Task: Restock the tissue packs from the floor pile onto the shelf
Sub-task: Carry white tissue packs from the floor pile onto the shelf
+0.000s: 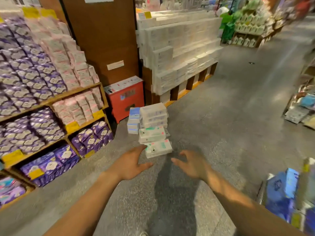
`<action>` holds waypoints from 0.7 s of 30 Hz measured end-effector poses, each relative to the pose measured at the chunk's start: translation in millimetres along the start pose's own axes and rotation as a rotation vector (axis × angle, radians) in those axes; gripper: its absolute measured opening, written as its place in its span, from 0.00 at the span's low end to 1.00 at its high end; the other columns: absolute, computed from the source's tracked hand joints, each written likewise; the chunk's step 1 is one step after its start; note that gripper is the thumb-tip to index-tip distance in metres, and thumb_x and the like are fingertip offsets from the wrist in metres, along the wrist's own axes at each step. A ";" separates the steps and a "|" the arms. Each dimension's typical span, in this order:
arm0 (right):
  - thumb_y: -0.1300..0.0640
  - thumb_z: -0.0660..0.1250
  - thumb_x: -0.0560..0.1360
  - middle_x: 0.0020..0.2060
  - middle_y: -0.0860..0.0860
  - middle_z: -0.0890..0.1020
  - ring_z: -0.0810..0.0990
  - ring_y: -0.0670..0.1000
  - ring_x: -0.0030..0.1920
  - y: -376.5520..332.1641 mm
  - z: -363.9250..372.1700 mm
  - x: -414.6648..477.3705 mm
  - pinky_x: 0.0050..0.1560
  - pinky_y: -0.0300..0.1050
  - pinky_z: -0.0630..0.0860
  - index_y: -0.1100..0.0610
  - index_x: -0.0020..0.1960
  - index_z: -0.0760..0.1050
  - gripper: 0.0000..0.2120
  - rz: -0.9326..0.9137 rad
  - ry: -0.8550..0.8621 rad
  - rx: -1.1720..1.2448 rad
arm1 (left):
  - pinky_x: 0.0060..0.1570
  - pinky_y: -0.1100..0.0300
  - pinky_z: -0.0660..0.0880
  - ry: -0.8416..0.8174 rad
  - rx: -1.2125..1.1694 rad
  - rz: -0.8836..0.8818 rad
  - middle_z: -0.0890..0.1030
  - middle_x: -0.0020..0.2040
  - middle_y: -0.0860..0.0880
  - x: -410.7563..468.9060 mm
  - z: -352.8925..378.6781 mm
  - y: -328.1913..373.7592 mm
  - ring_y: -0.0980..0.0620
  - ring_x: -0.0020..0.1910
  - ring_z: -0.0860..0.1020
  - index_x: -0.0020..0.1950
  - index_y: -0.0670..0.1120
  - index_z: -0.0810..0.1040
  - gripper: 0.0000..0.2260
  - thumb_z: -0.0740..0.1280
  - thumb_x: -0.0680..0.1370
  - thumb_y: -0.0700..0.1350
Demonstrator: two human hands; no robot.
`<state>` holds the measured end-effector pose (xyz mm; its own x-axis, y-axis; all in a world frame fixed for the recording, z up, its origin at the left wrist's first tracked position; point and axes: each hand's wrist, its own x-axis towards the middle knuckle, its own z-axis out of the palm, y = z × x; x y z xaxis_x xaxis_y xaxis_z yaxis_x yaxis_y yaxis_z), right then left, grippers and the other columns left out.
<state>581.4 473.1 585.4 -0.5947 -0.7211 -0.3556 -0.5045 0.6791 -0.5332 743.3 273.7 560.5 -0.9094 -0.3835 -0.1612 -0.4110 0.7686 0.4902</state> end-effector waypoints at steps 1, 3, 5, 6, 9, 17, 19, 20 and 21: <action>0.41 0.62 0.81 0.67 0.50 0.78 0.78 0.50 0.60 -2.9 -11.1 23.7 0.54 0.41 0.70 0.56 0.72 0.71 0.25 0.025 0.006 0.014 | 0.67 0.60 0.64 -0.025 0.018 0.011 0.66 0.77 0.50 28.4 -10.8 -6.2 0.51 0.73 0.67 0.79 0.51 0.59 0.37 0.65 0.75 0.66; 0.37 0.61 0.80 0.68 0.52 0.78 0.78 0.52 0.63 -3.9 -31.4 73.2 0.57 0.44 0.72 0.54 0.73 0.70 0.29 0.090 0.025 0.007 | 0.67 0.59 0.66 -0.077 0.039 0.022 0.67 0.76 0.49 83.7 -27.5 -20.0 0.50 0.72 0.68 0.79 0.51 0.59 0.40 0.61 0.73 0.71; 0.35 0.61 0.79 0.67 0.53 0.78 0.77 0.54 0.65 -1.1 -47.7 124.0 0.60 0.47 0.73 0.54 0.73 0.70 0.30 0.155 0.024 0.028 | 0.66 0.58 0.68 -0.097 0.049 0.045 0.68 0.76 0.49 138.6 -37.2 -35.3 0.49 0.71 0.70 0.78 0.52 0.60 0.48 0.51 0.66 0.80; 0.35 0.61 0.79 0.68 0.54 0.77 0.76 0.54 0.66 0.4 -55.3 149.7 0.62 0.47 0.72 0.54 0.73 0.69 0.31 0.167 0.023 0.037 | 0.66 0.57 0.69 -0.100 0.049 0.053 0.69 0.75 0.49 166.4 -40.0 -43.6 0.50 0.70 0.71 0.78 0.53 0.59 0.51 0.48 0.63 0.83; 0.34 0.60 0.79 0.71 0.53 0.74 0.74 0.55 0.69 11.4 -73.5 235.2 0.64 0.48 0.71 0.55 0.75 0.68 0.32 0.180 -0.002 0.028 | 0.66 0.57 0.70 -0.132 0.025 0.038 0.69 0.75 0.50 251.7 -42.5 -68.5 0.49 0.70 0.71 0.78 0.52 0.60 0.55 0.44 0.60 0.84; 0.39 0.61 0.81 0.70 0.54 0.76 0.76 0.54 0.67 37.9 -128.5 475.7 0.59 0.43 0.70 0.57 0.73 0.70 0.29 0.112 -0.095 0.049 | 0.67 0.51 0.70 -0.184 0.001 -0.102 0.67 0.76 0.54 463.1 -40.7 -138.8 0.51 0.71 0.70 0.77 0.58 0.60 0.44 0.51 0.67 0.81; 0.38 0.61 0.80 0.70 0.54 0.76 0.77 0.54 0.65 38.0 -147.1 538.8 0.60 0.45 0.72 0.57 0.74 0.69 0.30 0.127 -0.122 0.027 | 0.67 0.52 0.71 -0.187 -0.018 -0.162 0.67 0.76 0.55 512.9 -46.0 -155.5 0.52 0.71 0.70 0.77 0.59 0.60 0.44 0.52 0.67 0.81; 0.37 0.61 0.80 0.69 0.54 0.76 0.78 0.55 0.64 38.6 -155.3 567.4 0.60 0.46 0.74 0.57 0.74 0.69 0.30 0.132 -0.126 0.019 | 0.66 0.52 0.71 -0.186 -0.025 -0.188 0.67 0.76 0.55 535.5 -50.3 -161.5 0.52 0.71 0.71 0.77 0.59 0.60 0.44 0.52 0.67 0.82; 0.37 0.61 0.80 0.68 0.55 0.77 0.79 0.55 0.62 39.5 -163.1 595.0 0.59 0.47 0.75 0.57 0.73 0.69 0.30 0.128 -0.138 0.003 | 0.66 0.53 0.71 -0.175 -0.032 -0.215 0.68 0.76 0.54 555.4 -56.5 -164.8 0.52 0.70 0.71 0.77 0.58 0.60 0.44 0.53 0.67 0.81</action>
<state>105.6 93.4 477.9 -0.5623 -0.6413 -0.5221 -0.4283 0.7659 -0.4795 309.6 -94.9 438.5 -0.7998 -0.4400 -0.4083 -0.5962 0.6614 0.4551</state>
